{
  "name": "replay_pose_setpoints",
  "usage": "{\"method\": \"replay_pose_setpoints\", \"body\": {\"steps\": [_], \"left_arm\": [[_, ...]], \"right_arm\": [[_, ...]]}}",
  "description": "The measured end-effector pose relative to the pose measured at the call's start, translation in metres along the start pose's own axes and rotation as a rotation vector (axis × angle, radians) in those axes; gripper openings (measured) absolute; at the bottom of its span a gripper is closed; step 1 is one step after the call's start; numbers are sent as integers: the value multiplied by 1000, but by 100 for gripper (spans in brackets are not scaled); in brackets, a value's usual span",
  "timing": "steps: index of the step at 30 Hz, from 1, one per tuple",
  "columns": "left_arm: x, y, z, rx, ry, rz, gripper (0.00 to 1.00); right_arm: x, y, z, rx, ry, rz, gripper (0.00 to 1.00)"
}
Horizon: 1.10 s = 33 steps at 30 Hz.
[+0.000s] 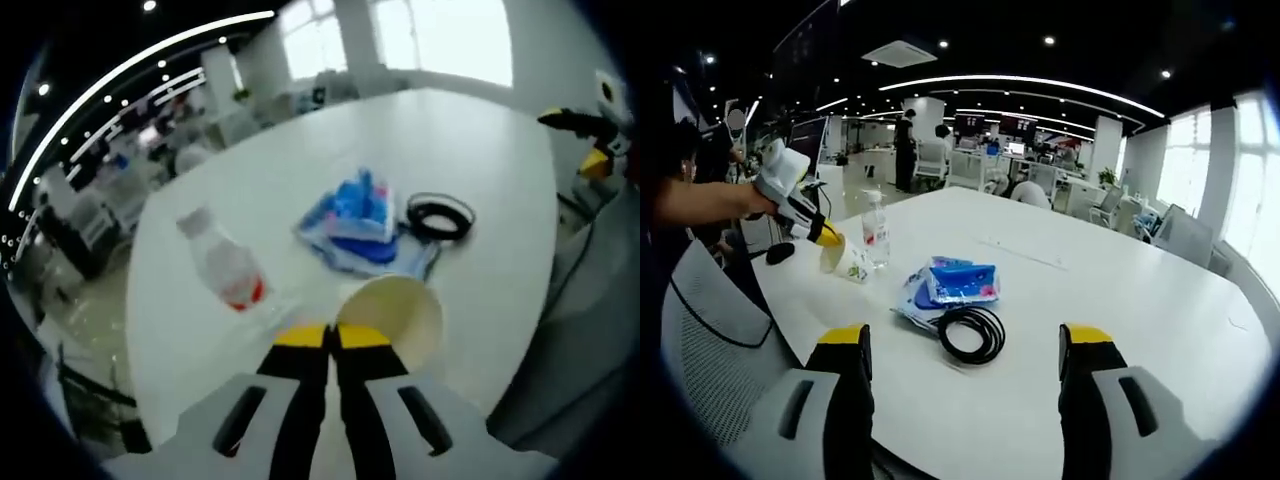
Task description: Arrange the tabletop items into an orderly group along one side of the table until the central work area is clear of visible clutter.
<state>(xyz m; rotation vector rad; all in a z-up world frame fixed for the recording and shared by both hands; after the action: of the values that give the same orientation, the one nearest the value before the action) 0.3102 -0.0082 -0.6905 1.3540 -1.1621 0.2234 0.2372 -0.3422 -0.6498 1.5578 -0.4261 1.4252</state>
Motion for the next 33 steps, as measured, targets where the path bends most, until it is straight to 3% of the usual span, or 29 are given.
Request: {"method": "replay_pose_setpoints", "body": {"steps": [6, 17, 25, 33], "left_arm": [[14, 5, 14, -16, -9, -3, 0], [30, -1, 58, -116, 16, -2, 0], [31, -7, 91, -186, -7, -32, 0], [38, -6, 111, -215, -33, -34, 0]], "right_arm": [[12, -10, -13, 56, -2, 16, 69], [22, -31, -41, 139, 22, 36, 62], [16, -39, -54, 183, 37, 3, 54], [7, -44, -62, 205, 54, -31, 45]]}}
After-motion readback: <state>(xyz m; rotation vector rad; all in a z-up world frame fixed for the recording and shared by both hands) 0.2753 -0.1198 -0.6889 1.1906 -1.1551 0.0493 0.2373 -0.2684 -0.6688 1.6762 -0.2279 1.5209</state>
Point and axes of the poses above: the point that each gripper's makers call its tool centre point, and the gripper's own axes: y roughly backward along the fingers, z roughly to its right, x roughly out of its top, the point moved 8 cm from there along y, roughly backward along the fingers, and after that the axes turned 3 degrees about x, right-handed, at the moved point
